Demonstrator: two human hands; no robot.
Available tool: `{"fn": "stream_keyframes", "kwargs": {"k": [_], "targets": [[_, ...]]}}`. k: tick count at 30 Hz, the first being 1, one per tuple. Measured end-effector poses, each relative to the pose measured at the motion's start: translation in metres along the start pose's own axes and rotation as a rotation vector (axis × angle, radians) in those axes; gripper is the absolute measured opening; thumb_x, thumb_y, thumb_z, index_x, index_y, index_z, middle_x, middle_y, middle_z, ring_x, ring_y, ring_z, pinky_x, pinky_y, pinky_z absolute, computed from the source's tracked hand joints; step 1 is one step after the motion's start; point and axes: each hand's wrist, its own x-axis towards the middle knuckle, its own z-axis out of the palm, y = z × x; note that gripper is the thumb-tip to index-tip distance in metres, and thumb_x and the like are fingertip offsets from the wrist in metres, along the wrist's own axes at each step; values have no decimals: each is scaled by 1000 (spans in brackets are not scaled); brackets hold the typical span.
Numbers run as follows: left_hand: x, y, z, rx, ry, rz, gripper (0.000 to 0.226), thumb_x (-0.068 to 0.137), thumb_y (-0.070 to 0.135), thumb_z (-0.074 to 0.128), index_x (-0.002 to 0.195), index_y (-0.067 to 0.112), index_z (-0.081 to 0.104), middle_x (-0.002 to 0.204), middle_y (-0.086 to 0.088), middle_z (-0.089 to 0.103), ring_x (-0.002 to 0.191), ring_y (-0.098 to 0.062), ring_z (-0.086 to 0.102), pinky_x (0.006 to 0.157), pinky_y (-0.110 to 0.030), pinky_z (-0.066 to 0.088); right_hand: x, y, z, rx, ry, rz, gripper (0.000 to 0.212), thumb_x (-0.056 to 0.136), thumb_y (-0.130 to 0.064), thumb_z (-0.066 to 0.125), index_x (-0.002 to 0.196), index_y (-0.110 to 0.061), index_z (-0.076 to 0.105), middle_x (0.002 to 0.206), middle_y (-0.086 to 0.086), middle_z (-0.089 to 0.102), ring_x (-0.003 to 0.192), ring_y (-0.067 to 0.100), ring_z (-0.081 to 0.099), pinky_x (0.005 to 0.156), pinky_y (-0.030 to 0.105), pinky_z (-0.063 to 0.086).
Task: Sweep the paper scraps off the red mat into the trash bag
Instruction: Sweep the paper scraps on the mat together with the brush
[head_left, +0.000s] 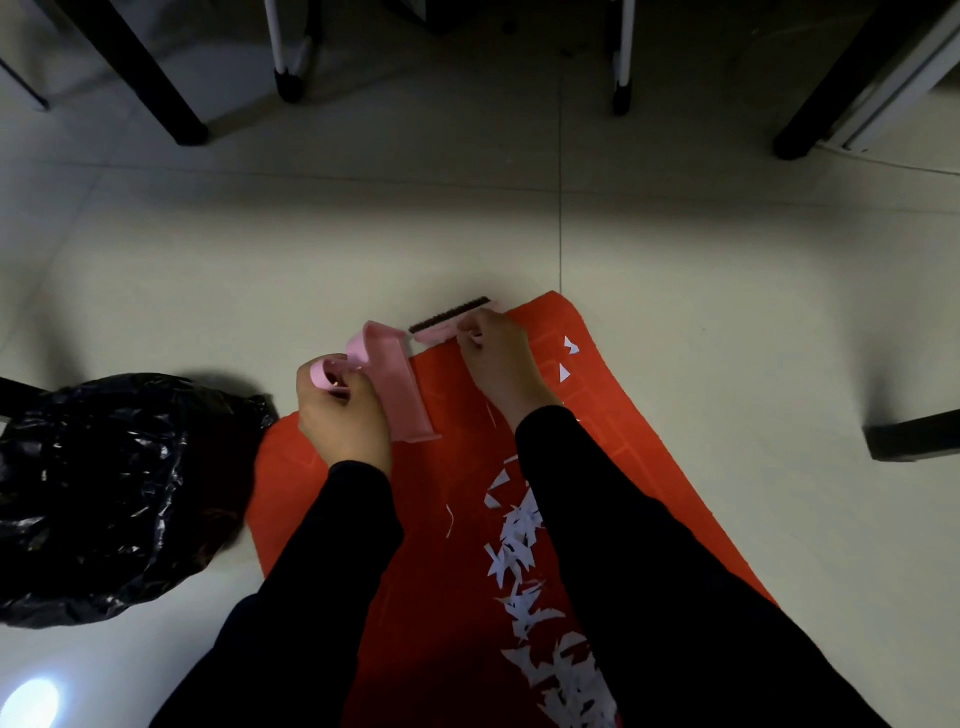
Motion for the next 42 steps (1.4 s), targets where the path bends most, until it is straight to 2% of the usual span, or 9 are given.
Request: {"fn": "stream_keyframes", "kwargs": {"k": [4, 9, 13, 17, 22, 26, 35, 39, 42], "targets": [[5, -1, 4, -11, -20, -4, 9, 92, 7, 48, 88, 15, 51, 67, 13, 49, 52, 14, 49, 54, -2, 37, 5, 9, 3, -10, -60, 61, 26, 93, -7, 53, 117, 1, 58, 122, 19, 58, 113, 26, 57, 95, 29, 44], [7, 0, 7, 5, -24, -5, 14, 91, 5, 48, 85, 18, 50, 67, 14, 49, 52, 16, 49, 54, -1, 37, 8, 9, -12, -168, -162, 70, 26, 94, -3, 48, 117, 2, 58, 117, 20, 59, 108, 30, 57, 86, 30, 43], [6, -2, 8, -4, -17, -21, 7, 91, 11, 48, 89, 17, 52, 67, 14, 50, 52, 12, 50, 57, -6, 38, 5, 2, -27, -187, -144, 47, 21, 92, -8, 53, 107, 2, 62, 99, 12, 60, 93, 22, 56, 55, 14, 32], [4, -2, 8, -8, -18, -17, 7, 91, 10, 49, 90, 16, 52, 68, 14, 50, 52, 15, 50, 54, -3, 38, -3, -5, -36, -171, -138, 45, 26, 89, -8, 55, 112, 3, 61, 113, 15, 60, 104, 25, 57, 73, 21, 41], [2, -3, 6, -18, -23, -20, 10, 90, 7, 49, 90, 16, 52, 69, 14, 50, 53, 14, 50, 56, -4, 38, 0, 0, -29, -72, -6, 12, 18, 92, -8, 51, 106, -3, 61, 114, 12, 61, 103, 20, 57, 75, 21, 38], [1, -4, 5, -15, -22, -3, 11, 90, 4, 49, 89, 15, 51, 68, 13, 49, 54, 16, 50, 56, -1, 37, 6, 8, -4, -23, -51, 23, 20, 94, -9, 51, 110, -2, 59, 119, 14, 59, 110, 23, 56, 82, 21, 38], [-1, -7, 5, -8, -10, 4, 10, 90, 4, 49, 93, 11, 55, 68, 13, 49, 55, 16, 50, 56, 0, 36, 0, 8, -19, -162, -88, 38, 24, 93, -1, 44, 109, 1, 61, 114, 17, 59, 103, 27, 57, 78, 27, 42], [-3, -6, 6, -19, -10, -8, 12, 89, 5, 50, 89, 16, 52, 68, 14, 50, 54, 15, 51, 55, -1, 38, -2, -3, -35, -134, -43, 19, 22, 87, -6, 53, 107, 1, 61, 113, 14, 60, 106, 25, 56, 80, 26, 42], [-2, -6, 6, -14, -14, -1, 12, 89, 3, 50, 89, 16, 52, 68, 14, 50, 54, 16, 51, 56, -1, 38, 2, -1, -29, -72, 24, -22, 19, 89, -4, 48, 103, -2, 60, 109, 12, 62, 100, 21, 57, 74, 20, 40]]}}
